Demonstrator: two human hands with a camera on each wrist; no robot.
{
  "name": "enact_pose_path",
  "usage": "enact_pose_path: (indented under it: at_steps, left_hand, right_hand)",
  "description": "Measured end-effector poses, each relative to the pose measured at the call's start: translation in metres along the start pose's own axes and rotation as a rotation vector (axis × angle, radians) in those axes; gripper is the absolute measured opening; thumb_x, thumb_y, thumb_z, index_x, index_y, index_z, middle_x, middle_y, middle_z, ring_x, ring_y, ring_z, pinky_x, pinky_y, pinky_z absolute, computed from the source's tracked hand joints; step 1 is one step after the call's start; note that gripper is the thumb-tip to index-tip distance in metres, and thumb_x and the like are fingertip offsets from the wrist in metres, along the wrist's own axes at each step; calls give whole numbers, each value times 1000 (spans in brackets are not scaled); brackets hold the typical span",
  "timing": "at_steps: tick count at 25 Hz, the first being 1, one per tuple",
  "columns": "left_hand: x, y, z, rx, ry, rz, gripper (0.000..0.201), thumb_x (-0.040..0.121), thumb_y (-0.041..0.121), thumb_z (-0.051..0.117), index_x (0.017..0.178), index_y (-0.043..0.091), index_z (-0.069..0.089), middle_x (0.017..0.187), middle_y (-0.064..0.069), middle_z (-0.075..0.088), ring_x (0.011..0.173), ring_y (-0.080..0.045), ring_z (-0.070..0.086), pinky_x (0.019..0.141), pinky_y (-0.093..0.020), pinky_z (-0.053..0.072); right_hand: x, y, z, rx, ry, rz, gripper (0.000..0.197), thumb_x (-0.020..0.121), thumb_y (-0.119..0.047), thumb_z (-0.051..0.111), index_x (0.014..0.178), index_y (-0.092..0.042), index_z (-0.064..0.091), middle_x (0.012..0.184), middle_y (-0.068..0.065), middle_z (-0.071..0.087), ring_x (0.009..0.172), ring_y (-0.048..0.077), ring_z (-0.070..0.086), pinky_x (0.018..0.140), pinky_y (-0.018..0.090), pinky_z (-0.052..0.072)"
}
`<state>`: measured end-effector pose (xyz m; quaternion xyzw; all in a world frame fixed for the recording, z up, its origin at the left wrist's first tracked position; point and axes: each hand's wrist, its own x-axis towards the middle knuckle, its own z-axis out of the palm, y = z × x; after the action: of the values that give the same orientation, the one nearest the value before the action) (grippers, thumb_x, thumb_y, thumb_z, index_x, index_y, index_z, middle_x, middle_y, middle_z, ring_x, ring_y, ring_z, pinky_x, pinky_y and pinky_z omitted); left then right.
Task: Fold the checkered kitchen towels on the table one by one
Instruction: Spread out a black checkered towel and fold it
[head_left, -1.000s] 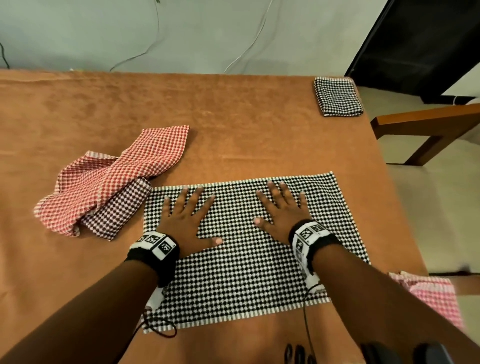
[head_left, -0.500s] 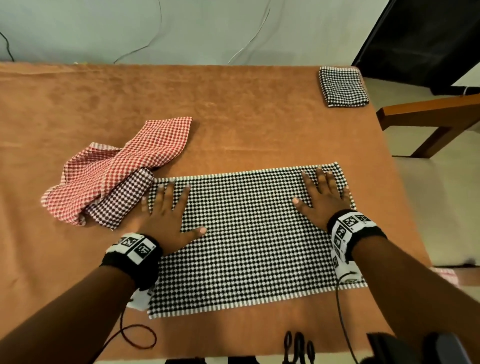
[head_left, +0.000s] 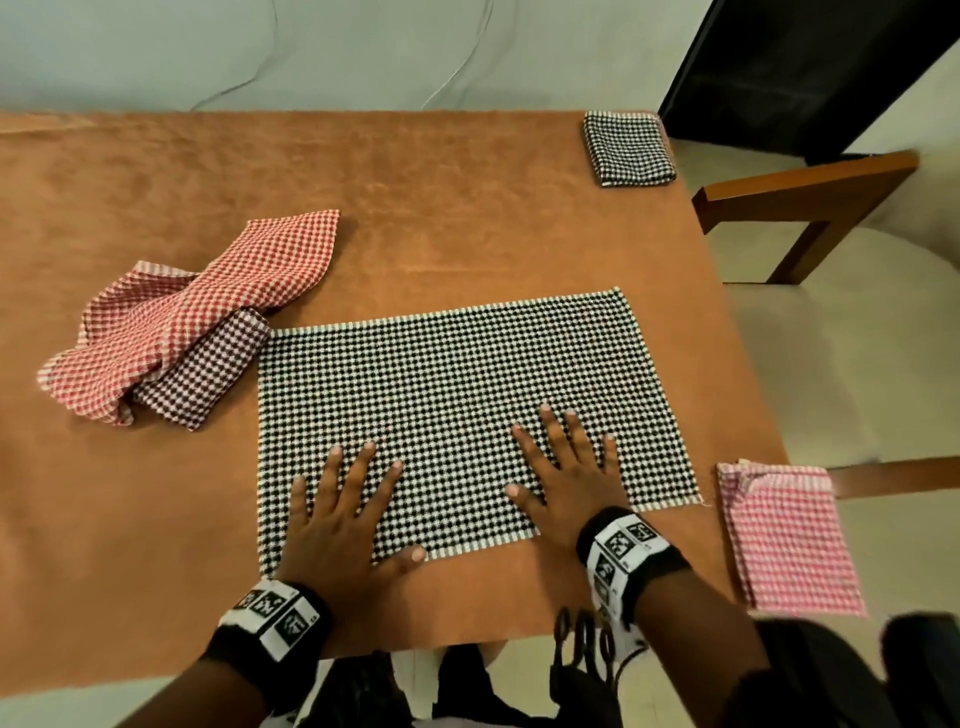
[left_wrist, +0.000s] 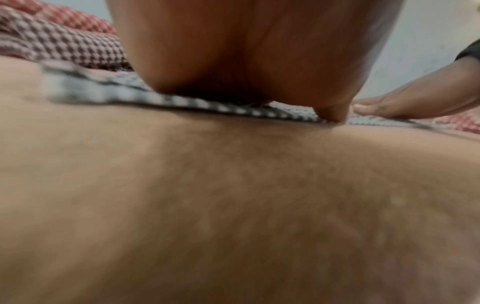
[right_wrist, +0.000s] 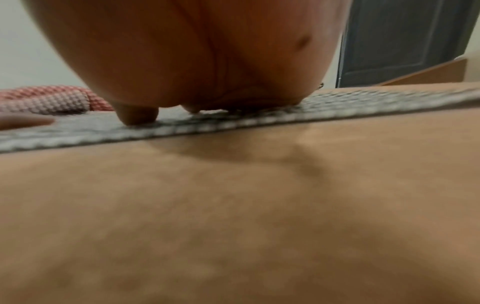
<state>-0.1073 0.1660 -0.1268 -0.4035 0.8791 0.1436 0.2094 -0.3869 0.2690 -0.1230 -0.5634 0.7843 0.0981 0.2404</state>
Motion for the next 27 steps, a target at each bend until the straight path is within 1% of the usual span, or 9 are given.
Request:
enact_pose_path:
  at_steps: [4, 6, 10, 13, 15, 18, 21, 24, 27]
  left_hand:
    - [-22, -30, 4, -61, 23, -125, 101, 71, 95, 11, 156, 41, 3, 166, 3, -9, 152, -30, -9, 117, -65, 0]
    - [-33, -42, 8, -90, 39, -185, 100, 67, 96, 5, 152, 45, -11, 161, 8, -25, 149, -25, -24, 118, -61, -9]
    - [-40, -50, 8, -117, -27, -246, 102, 60, 97, -4, 147, 48, -23, 153, 9, -42, 144, -26, -35, 116, -63, -15]
    - [-36, -47, 4, -172, -6, -269, 108, 55, 98, -9, 149, 45, -23, 154, 5, -42, 145, -26, -34, 114, -64, -16]
    - [-31, -38, -6, -205, 67, -250, 109, 61, 97, 1, 153, 41, -17, 159, 1, -35, 148, -26, -27, 114, -64, -14]
    - [-15, -16, -29, -230, 247, -120, 95, 75, 81, 31, 156, 36, 12, 166, -4, -7, 152, -32, 0, 115, -68, 4]
    - [15, 15, -58, -270, 368, -2, 82, 78, 70, 43, 150, 35, 29, 166, -5, 8, 150, -34, 13, 112, -66, 18]
    - [44, 51, -87, -393, 382, 119, 74, 79, 60, 55, 146, 34, 37, 161, 2, 21, 146, -25, 23, 112, -58, 27]
    - [69, 94, -110, -767, 231, 205, 66, 83, 47, 69, 143, 33, 43, 141, 7, 52, 118, -12, 59, 99, -42, 51]
  right_hand:
    - [-10, 63, -1, 17, 26, 149, 78, 66, -87, -12, 134, -54, -33, 155, -10, -33, 145, 23, -27, 116, 57, -9]
    - [-16, 85, -2, 39, 14, 225, 83, 64, -90, -11, 136, -54, -31, 157, -10, -30, 146, 23, -25, 117, 57, -5]
    - [-17, 97, -4, 141, 72, 264, 84, 77, -78, 16, 151, -44, -5, 162, -4, -19, 148, 28, -13, 116, 57, 2]
    - [-26, 99, -9, 300, 313, 367, 76, 80, -49, 60, 146, -19, 36, 153, 19, 29, 137, 40, 30, 112, 56, 28]
    - [-35, 101, -11, 402, 365, 460, 67, 75, -29, 73, 136, -13, 47, 132, 23, 48, 118, 42, 47, 102, 52, 41]
    - [-41, 104, -16, 564, 311, 557, 52, 75, -22, 75, 122, -11, 56, 115, 21, 61, 105, 38, 57, 85, 38, 43]
    - [-36, 107, -25, 736, 282, 652, 40, 73, -19, 77, 110, -12, 65, 106, 12, 70, 99, 32, 63, 86, 35, 46]
    - [-32, 99, -36, 878, 322, 679, 19, 68, -17, 77, 83, -15, 66, 89, 3, 71, 87, 27, 64, 80, 35, 49]
    - [-38, 80, -42, 961, 475, 585, 25, 69, -11, 77, 87, -18, 62, 80, -5, 67, 81, 24, 65, 70, 31, 47]
